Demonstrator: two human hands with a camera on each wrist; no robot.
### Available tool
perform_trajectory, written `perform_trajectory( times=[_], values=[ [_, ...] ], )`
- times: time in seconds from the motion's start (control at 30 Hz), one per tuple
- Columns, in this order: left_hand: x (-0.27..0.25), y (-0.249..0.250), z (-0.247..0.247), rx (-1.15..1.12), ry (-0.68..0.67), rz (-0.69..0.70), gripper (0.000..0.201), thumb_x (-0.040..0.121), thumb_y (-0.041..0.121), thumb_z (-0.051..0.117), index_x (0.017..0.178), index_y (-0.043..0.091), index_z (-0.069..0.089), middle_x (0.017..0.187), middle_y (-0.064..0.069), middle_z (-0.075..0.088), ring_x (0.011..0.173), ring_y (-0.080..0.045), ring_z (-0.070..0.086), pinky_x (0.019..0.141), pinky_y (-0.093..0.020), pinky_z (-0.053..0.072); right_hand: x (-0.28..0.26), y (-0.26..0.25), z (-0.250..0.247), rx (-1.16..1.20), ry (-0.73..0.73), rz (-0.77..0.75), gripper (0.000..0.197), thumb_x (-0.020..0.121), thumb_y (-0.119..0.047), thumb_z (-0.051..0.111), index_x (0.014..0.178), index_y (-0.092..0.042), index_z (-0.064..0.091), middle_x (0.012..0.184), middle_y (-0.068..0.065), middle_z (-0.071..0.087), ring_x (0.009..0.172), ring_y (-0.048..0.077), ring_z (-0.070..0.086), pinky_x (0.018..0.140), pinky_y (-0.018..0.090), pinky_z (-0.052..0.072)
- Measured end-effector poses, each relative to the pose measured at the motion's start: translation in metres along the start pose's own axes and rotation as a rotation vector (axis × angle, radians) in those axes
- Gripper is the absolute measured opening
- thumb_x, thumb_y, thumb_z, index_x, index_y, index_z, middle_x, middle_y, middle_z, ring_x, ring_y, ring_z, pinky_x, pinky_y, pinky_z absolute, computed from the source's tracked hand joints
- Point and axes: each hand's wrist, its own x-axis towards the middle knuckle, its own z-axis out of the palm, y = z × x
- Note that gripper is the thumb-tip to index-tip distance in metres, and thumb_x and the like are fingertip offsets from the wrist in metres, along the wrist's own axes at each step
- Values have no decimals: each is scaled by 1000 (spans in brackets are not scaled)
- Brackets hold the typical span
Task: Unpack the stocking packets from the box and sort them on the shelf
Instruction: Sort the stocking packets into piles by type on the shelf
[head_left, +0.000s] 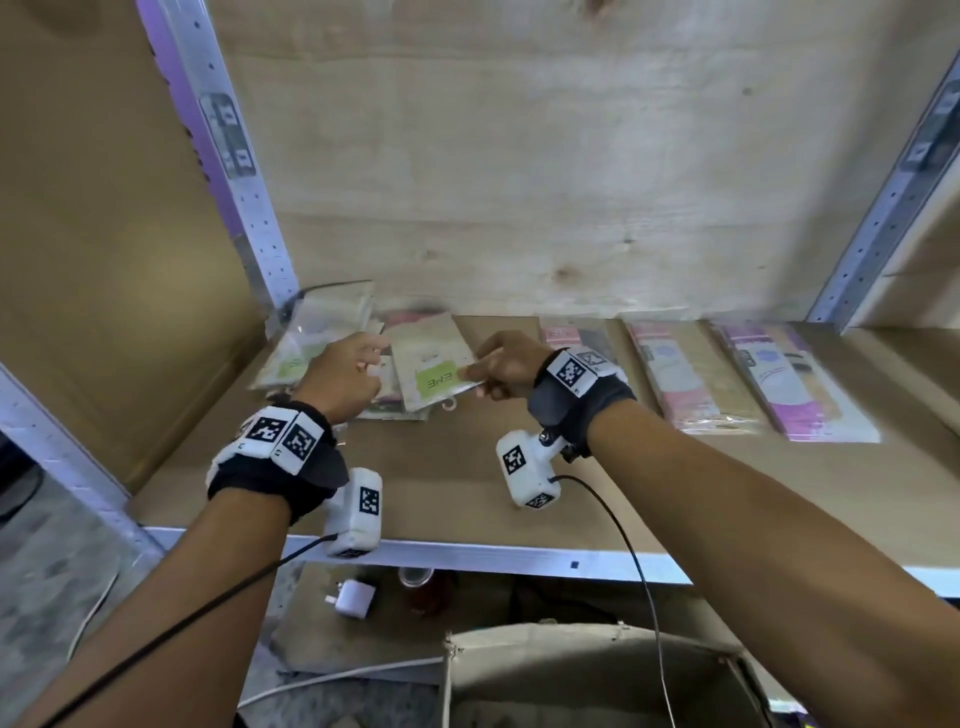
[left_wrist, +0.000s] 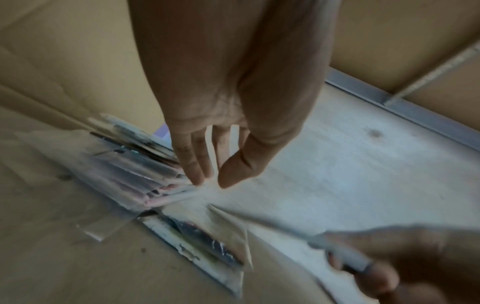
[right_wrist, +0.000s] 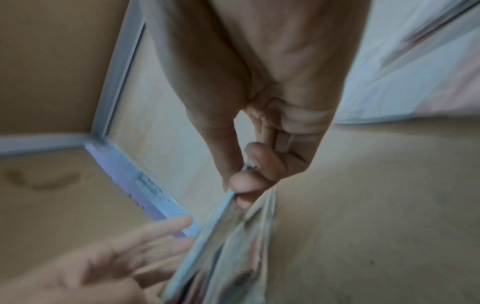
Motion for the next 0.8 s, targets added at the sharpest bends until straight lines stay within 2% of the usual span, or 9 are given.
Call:
perform_trajectory(
  times=[0.1, 0.2, 0.33, 0.43, 0.5, 0.57, 0.67, 0.73, 0.8],
  values=[
    [-6, 14, 6, 318, 12, 106, 66, 80, 6, 69, 141, 28, 54, 137, -13, 54, 126, -35, 47, 110, -40, 37, -33, -2, -20, 237, -8, -54, 9, 93, -4, 63, 85, 0, 60, 71, 11, 62, 53, 14, 50, 44, 20, 37],
    [-15, 34, 15, 318, 89, 273, 49, 82, 25, 78, 129, 28, 65, 135, -7, 60, 128, -31, 44, 107, -35, 26, -60, -6, -41, 361, 1, -53, 4, 96, -9, 59, 93, -7, 62, 77, 10, 68, 53, 13, 52, 46, 19, 38],
    [-29, 61, 22, 145, 171, 455, 11, 89, 29, 72, 92, 18, 73, 96, 3, 70, 104, -24, 62, 101, -43, 45, -83, -8, -68, 479, 8, -67, 18, 99, -27, 56, 102, -11, 62, 78, 8, 71, 59, 15, 55, 51, 22, 39],
    [-35, 78, 27, 43, 209, 511, 14, 90, 26, 71, 81, 16, 69, 82, 6, 70, 81, -7, 64, 82, -26, 51, -97, -2, -87, 593, -12, -130, 35, 99, -46, 49, 89, -13, 58, 85, 13, 70, 64, 21, 59, 54, 26, 40],
    [-37, 86, 34, -50, 211, 520, 15, 90, 22, 73, 77, 15, 68, 73, 6, 67, 66, 5, 57, 67, -12, 44, -104, 7, -95, 660, -2, -143, 41, 100, -50, 43, 88, -14, 56, 83, 14, 68, 61, 22, 58, 49, 25, 41],
    [-37, 91, 41, -147, 182, 499, 11, 89, 17, 74, 80, 10, 71, 72, 2, 67, 59, 6, 55, 60, -5, 41, -108, 21, -99, 658, 26, -145, 40, 100, -49, 43, 98, -13, 59, 77, 9, 61, 59, 19, 50, 49, 23, 36],
    [-32, 97, 50, -349, 120, 409, 12, 90, 15, 73, 91, 3, 73, 72, -4, 67, 51, 1, 54, 53, -11, 46, -110, 47, -97, 431, 102, -205, 22, 97, -31, 59, 108, -13, 68, 68, -5, 49, 59, 11, 40, 51, 20, 30],
    [-27, 99, 55, -463, 117, 332, 16, 90, 16, 72, 97, 1, 72, 74, -3, 67, 50, 0, 56, 51, -14, 47, -111, 61, -95, 223, 110, -257, 17, 92, -28, 68, 105, -18, 72, 63, -17, 57, 58, 2, 50, 51, 13, 36],
    [-24, 102, 64, -561, 54, 258, 20, 90, 18, 72, 100, 1, 73, 82, -7, 70, 57, -5, 60, 53, -17, 49, -113, 71, -95, 151, 83, -272, 20, 88, -34, 72, 100, -18, 75, 73, -14, 68, 68, 6, 61, 60, 16, 44]
  ],
)
